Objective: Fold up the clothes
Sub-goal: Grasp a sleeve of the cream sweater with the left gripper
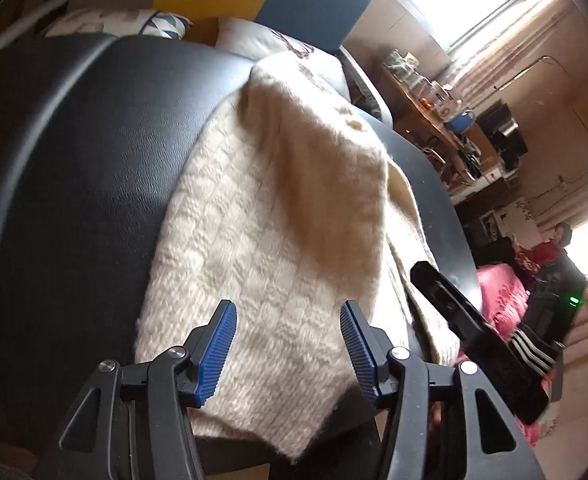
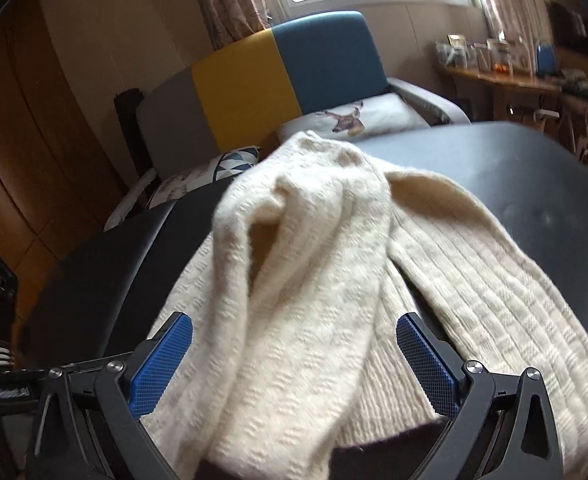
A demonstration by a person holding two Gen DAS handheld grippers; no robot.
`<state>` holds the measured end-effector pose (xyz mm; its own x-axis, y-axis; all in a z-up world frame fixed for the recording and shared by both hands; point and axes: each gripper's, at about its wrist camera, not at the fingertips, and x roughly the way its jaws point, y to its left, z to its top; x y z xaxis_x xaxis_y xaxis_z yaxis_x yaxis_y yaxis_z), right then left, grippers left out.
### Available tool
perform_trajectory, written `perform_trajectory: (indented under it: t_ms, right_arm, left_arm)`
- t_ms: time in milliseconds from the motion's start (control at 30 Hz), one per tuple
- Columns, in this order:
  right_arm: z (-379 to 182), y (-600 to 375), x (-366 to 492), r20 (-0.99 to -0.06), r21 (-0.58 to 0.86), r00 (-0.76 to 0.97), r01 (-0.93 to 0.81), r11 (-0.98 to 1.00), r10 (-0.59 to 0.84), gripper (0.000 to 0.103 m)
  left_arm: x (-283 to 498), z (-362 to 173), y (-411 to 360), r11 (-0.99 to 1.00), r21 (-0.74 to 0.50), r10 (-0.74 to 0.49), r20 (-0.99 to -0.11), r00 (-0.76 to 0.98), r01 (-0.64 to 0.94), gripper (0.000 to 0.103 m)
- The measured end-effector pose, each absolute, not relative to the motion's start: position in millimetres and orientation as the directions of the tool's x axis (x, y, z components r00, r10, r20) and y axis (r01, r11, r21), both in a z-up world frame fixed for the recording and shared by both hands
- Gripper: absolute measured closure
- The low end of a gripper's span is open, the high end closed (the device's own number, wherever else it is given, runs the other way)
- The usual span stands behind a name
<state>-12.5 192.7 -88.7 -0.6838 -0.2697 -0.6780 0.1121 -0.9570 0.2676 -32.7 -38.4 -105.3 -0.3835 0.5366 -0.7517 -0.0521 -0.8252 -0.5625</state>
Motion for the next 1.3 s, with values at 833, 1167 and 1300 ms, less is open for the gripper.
perform_trajectory:
  t_ms: [833, 1167, 1300]
  right_arm:
    - [-153, 308, -5, -0.799, 0.141, -0.601, -0.184, -0.973, -0.002, 0.000]
    - [-161, 296, -5, -0.783, 0.073, -0.620, -0.173, -0.982, 0.051, 0.000]
    - [-163, 294, -4, -0.779, 0.043, -0.624, -0.150, -0.988, 0.061, 0.000]
  left_arm:
    - [-33, -135, 107, -0.839, -0.104, 0.299, -0.908, -0.292, -0.534, 0.059]
    - [-46, -80, -11, -0.763, -0.602, 0.644, -0.673, -0.364, -0.237, 0.094]
    - [-48, -27, -72, -0.763, -0.617, 0.601, -0.567, -0.564, -0.193, 0.094]
